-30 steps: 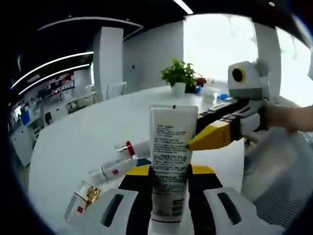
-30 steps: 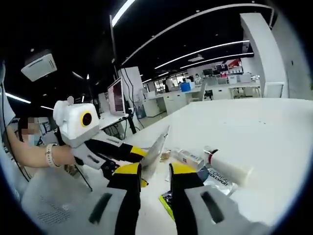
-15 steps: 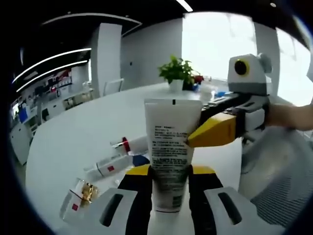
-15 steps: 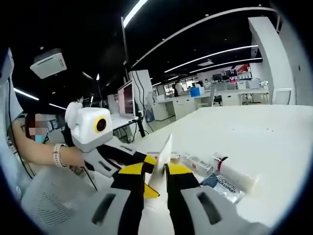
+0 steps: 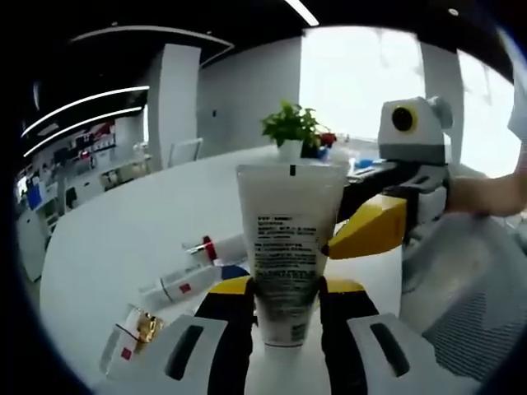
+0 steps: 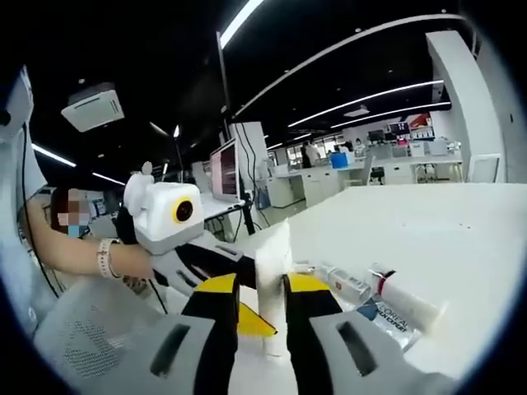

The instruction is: Arrange the skincare products in the storage area until every visible bottle or jar stands upright without overlapping.

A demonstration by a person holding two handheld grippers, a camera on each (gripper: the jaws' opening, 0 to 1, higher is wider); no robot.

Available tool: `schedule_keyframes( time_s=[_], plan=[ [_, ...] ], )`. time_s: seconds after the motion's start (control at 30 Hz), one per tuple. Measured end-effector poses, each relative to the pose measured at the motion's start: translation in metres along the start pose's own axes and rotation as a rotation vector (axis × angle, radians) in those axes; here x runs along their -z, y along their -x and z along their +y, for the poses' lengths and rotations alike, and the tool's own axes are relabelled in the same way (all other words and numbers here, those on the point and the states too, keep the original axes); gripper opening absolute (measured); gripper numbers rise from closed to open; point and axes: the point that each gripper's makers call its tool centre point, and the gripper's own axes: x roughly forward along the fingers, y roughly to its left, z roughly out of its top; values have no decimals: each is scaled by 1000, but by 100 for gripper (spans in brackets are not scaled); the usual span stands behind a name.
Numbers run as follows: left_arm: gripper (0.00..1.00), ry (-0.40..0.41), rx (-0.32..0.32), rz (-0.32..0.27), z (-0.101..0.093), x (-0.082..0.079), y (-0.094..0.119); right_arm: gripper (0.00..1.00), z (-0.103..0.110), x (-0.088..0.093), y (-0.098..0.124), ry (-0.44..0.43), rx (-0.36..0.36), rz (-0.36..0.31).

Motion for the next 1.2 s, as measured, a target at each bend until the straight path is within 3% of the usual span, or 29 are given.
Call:
schedule_keyframes(
  time_s=[0.2, 0.63, 0.73, 0.83, 1.07, 1.2],
  plan=[
    [34, 7, 7, -29, -1, -5, -1, 24, 10, 4, -3, 13, -36, 20],
    [38, -28, -20, 14, 2, 3, 3, 26, 9, 9, -4, 43, -34, 48],
    [37, -7, -30, 60, 3, 12, 8, 25, 6, 13, -3, 39, -21, 71],
    [37, -41, -74, 121, 10, 23, 17, 26, 5, 20, -4, 33, -19, 101],
    [32, -35, -74, 180, 0, 39, 29, 23, 3, 29, -5, 37, -12, 148],
    [29, -43, -54, 176, -7, 37, 28, 21, 6, 32, -5, 22, -19, 167]
  ],
)
